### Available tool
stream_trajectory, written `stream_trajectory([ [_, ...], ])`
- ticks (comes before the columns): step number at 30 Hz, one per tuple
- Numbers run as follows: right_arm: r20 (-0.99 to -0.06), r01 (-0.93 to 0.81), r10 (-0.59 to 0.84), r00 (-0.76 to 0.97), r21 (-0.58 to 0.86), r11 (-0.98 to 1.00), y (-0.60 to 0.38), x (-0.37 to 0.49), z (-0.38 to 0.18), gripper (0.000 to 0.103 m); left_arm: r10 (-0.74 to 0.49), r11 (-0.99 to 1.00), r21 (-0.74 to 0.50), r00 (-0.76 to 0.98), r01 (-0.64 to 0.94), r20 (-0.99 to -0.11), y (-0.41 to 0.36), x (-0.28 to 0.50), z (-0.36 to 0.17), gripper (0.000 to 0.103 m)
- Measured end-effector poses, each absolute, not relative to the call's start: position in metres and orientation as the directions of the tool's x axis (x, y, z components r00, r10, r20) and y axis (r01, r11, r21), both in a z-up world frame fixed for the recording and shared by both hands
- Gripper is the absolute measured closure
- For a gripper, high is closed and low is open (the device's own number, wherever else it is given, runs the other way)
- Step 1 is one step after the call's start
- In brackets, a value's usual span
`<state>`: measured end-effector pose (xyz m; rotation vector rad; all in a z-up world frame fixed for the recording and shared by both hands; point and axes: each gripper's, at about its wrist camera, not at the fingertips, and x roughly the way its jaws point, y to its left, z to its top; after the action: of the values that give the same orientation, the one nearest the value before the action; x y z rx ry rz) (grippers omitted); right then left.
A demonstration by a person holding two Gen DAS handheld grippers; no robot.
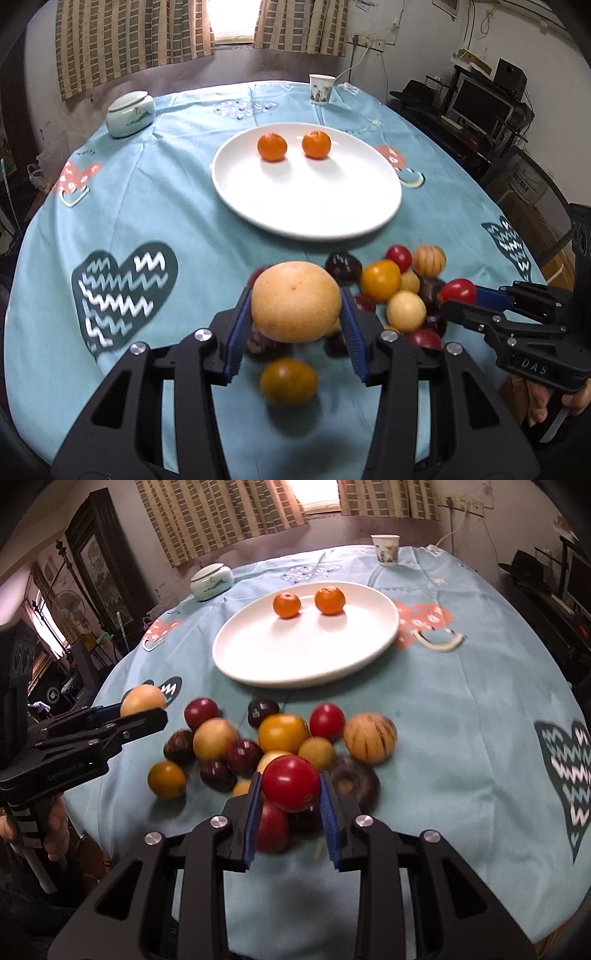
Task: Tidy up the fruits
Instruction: 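Lower both held fruits onto the white plate and open both tools, then move both open tools back over the fruit cluster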
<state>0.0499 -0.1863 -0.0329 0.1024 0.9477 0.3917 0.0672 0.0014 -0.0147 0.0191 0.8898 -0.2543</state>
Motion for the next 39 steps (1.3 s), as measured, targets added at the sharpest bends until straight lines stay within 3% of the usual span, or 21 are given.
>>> stream_trajectory([
  [10, -0.778, -0.317, 0.365, 0.511, 0.224, 0.922, -0.163, 0.152, -0.008, 0.073, -0.190, 0.973, -0.073, 0.576, 0.221, -0.795, -0.011, 0.177, 0.000, 0.056],
  [18, -0.827, -0.344, 0.280, 0.487, 0.114, 0.932, -0.137, 0.247, -0.030, 0.072, -0.147, 0.987, -0.092, 0.508, 0.133, -0.849, 0.000, 0.274, -0.031, 0.056],
  [23, -0.835, -0.352, 0.332, 0.439, 0.180, 0.918, -0.128, 0.279, -0.048, 0.072, -0.152, 0.987, -0.108, 0.480, 0.119, -0.864, 0.003, 0.293, -0.050, 0.056],
  [32, -0.831, -0.385, 0.304, 0.467, 0.118, 0.915, -0.116, 0.289, -0.055, 0.072, -0.175, 0.984, -0.142, 0.465, 0.106, -0.868, 0.009, 0.302, -0.056, 0.056],
  [34, -0.831, -0.386, 0.303, 0.466, 0.117, 0.915, -0.118, 0.288, -0.054, 0.066, -0.180, 0.984, -0.151, 0.480, 0.098, -0.858, 0.011, 0.299, -0.049, 0.052],
  [36, -0.828, -0.376, 0.297, 0.476, 0.113, 0.920, -0.120, 0.285, -0.049, 0.048, -0.171, 0.985, -0.140, 0.514, 0.099, -0.840, 0.011, 0.291, -0.036, 0.036],
  [37, -0.823, -0.371, 0.295, 0.485, 0.112, 0.922, -0.122, 0.283, -0.045, 0.043, -0.169, 0.986, -0.138, 0.535, 0.099, -0.828, 0.012, 0.285, -0.027, 0.034],
  [39, -0.812, -0.357, 0.294, 0.504, 0.114, 0.927, -0.127, 0.275, -0.033, 0.043, -0.180, 0.984, -0.141, 0.566, 0.112, -0.805, 0.012, 0.270, -0.007, 0.033],
])
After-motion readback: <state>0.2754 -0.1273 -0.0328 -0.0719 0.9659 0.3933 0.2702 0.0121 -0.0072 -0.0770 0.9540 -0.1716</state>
